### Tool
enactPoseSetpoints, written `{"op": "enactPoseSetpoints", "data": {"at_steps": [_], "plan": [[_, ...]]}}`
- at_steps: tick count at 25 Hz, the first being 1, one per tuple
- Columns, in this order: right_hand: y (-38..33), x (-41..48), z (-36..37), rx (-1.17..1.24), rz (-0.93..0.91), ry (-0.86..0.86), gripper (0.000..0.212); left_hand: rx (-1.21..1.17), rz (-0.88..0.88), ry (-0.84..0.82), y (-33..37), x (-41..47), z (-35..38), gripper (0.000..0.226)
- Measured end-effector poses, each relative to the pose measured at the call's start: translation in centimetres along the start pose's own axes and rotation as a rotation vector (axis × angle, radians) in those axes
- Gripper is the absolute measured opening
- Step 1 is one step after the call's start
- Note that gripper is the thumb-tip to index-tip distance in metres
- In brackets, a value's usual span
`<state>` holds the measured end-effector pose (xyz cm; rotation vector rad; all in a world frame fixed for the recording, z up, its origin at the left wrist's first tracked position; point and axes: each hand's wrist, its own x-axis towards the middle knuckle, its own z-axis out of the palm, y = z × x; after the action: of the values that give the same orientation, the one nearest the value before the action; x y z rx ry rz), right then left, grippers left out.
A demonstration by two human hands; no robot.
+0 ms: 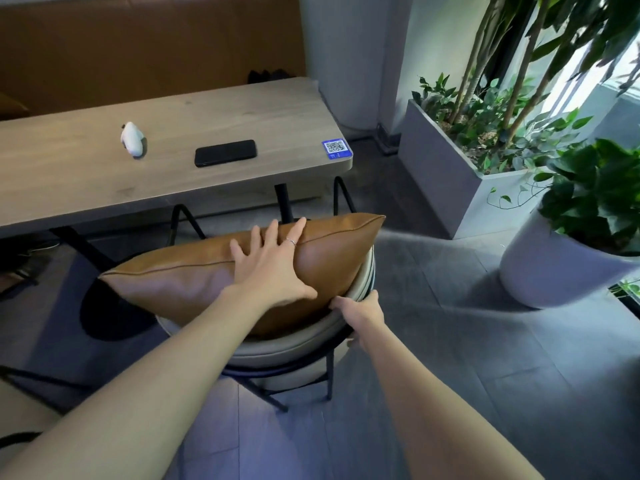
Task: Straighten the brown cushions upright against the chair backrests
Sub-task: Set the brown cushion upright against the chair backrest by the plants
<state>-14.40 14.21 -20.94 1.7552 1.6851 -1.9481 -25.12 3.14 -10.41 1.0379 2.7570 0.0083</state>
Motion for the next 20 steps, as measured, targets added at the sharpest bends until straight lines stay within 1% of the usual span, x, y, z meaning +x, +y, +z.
{"op": "enactPoseSetpoints", "data": {"at_steps": [4,8,11,20], "plan": [[0.3,-0.1,-0.9,0.051,0.027,-0.003,0.119,0.03,-0.041,0.035,3.2,1.2,0.8,0.131],[1.4,-0.3,-1.6,0.061,-0.02,-0.034,0.115,0.04,-0.069,0.079,4.3,0.4,1.6,0.126],[2.4,-0.2,-2.5,0.053,-0.048,-0.023,0.115,0.035,-0.061,0.112,5.5,-0.3,2.0,0.123],[1.6,0.6,-1.9,-0.016,-0.108,-0.01,0.116,-0.022,-0.09,0.146,4.5,1.0,2.1,0.116]]}}
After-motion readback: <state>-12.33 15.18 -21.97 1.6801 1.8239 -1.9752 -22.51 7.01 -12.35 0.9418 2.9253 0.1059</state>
